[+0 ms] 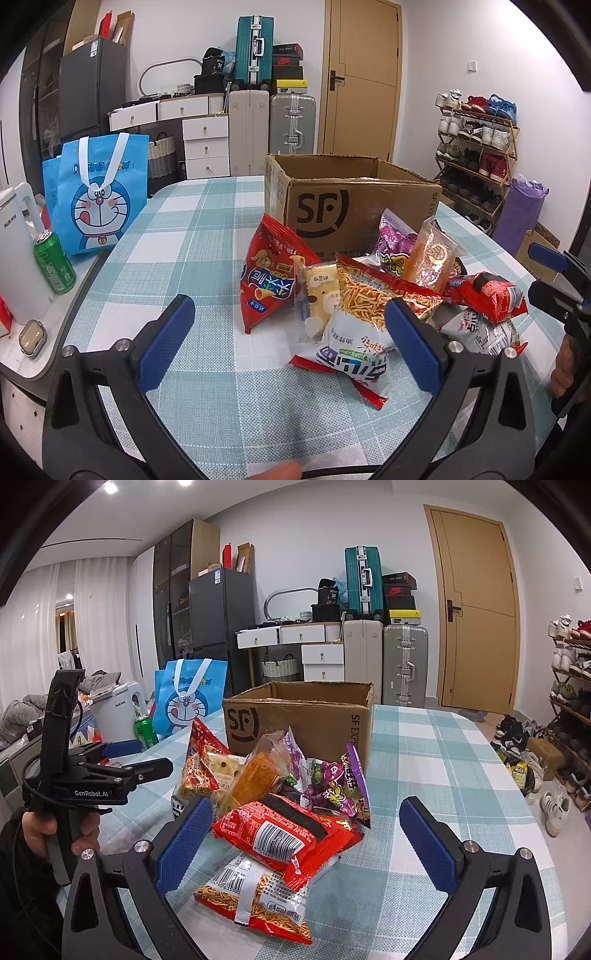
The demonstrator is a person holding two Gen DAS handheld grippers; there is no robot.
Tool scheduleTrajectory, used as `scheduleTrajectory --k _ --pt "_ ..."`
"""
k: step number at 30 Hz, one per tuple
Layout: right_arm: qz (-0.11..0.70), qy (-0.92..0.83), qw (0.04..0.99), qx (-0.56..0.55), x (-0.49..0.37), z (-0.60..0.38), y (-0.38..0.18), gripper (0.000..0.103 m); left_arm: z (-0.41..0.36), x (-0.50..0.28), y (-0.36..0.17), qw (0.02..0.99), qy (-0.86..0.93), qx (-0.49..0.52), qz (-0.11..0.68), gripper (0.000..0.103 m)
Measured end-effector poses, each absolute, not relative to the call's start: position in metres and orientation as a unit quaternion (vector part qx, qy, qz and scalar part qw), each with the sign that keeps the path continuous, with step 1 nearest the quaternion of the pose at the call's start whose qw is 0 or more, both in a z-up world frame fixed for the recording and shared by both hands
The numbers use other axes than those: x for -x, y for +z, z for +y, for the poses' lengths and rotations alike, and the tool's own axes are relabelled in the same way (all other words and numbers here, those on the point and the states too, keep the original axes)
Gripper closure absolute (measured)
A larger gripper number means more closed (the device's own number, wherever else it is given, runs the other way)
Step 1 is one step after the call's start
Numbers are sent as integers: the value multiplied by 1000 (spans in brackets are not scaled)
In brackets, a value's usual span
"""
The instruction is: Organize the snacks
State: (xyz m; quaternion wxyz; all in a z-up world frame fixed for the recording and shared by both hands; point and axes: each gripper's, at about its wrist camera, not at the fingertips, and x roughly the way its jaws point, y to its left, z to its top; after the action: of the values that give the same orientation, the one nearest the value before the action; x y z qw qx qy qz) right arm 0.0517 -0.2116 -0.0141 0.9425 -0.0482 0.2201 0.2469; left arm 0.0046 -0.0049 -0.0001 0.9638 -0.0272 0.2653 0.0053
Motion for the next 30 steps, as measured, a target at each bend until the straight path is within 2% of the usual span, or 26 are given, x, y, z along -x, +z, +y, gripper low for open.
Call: scheduleTrajectory --k 30 --pt "223 242 943 49 -55 -216 -17 0 -6 -6 -1 964 5 28 266 1"
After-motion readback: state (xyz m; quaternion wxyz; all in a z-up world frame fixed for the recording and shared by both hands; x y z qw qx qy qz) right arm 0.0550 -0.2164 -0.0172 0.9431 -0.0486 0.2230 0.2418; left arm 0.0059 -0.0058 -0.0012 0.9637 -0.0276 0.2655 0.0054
